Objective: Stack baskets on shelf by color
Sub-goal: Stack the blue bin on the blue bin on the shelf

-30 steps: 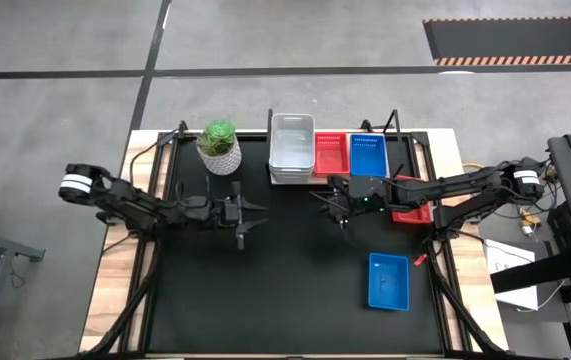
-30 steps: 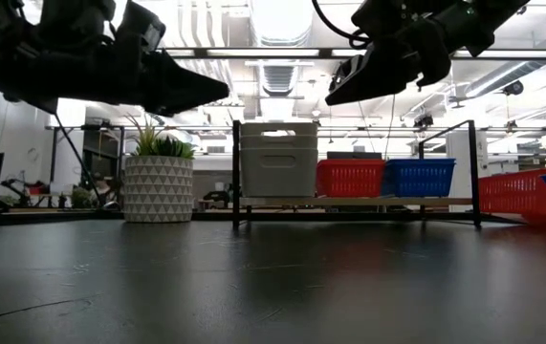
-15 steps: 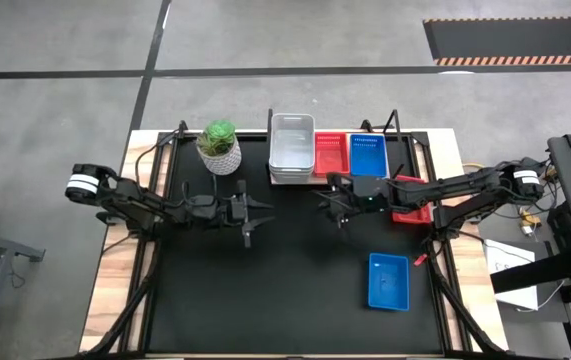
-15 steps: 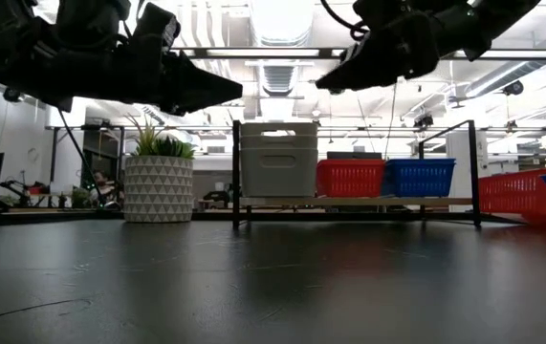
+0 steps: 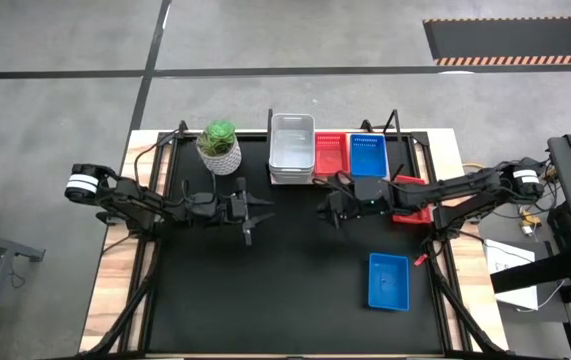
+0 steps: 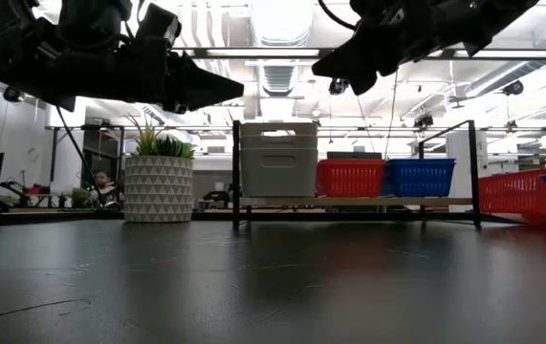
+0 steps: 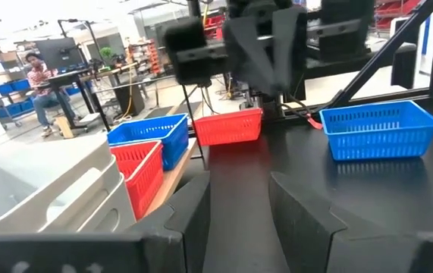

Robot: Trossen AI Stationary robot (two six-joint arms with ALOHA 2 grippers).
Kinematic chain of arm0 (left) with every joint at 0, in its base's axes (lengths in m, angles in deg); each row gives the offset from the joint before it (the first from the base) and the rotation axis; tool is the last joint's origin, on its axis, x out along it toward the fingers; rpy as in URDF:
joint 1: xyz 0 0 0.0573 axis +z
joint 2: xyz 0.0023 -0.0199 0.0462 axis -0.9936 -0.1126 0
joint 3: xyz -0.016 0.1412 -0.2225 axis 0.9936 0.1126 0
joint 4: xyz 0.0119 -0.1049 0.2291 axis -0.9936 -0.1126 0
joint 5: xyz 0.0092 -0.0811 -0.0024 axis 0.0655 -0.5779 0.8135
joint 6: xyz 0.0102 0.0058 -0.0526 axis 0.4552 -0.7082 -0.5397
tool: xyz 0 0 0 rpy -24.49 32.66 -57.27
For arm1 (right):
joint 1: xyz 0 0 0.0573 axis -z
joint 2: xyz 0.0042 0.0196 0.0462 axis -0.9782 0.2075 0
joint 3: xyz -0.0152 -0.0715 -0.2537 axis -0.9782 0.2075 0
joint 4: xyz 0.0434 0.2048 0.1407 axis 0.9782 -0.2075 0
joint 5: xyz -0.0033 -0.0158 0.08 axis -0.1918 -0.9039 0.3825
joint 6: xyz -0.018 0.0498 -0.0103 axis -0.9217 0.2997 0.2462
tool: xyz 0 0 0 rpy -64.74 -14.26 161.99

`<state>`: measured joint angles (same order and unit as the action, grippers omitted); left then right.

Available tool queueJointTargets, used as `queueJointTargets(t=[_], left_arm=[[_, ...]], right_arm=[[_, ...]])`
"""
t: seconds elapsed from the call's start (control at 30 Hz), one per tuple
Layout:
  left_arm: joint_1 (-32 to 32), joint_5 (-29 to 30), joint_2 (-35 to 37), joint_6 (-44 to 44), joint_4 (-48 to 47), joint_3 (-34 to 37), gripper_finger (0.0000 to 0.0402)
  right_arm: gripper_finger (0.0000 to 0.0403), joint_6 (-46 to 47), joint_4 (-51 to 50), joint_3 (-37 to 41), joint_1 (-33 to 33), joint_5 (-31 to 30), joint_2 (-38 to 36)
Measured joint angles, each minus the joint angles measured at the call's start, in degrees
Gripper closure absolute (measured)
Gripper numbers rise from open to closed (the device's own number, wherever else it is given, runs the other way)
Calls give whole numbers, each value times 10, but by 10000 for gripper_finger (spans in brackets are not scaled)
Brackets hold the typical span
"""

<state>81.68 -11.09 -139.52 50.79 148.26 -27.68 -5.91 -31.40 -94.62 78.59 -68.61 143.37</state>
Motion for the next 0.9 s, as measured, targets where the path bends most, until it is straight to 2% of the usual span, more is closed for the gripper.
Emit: queueJointTargets(t=[0.13,0.4,0.57,0.7,0.9], left_arm=[[3,0,1,8,2,-2,283],[3,0,9,59,29,-2,283],[3,0,10,81,29,-2,283],[4,1,10,87,29,-2,283],[4,1,10,132,29,-2,283]], right_arm=[[394,72,-106,-36,-20,1,0],[394,296,-571,-178,-49,-49,6],[394,497,-779,-219,-62,-39,8],[394,611,-858,-229,-81,-23,8],[385,673,-853,-242,-138,6,9]])
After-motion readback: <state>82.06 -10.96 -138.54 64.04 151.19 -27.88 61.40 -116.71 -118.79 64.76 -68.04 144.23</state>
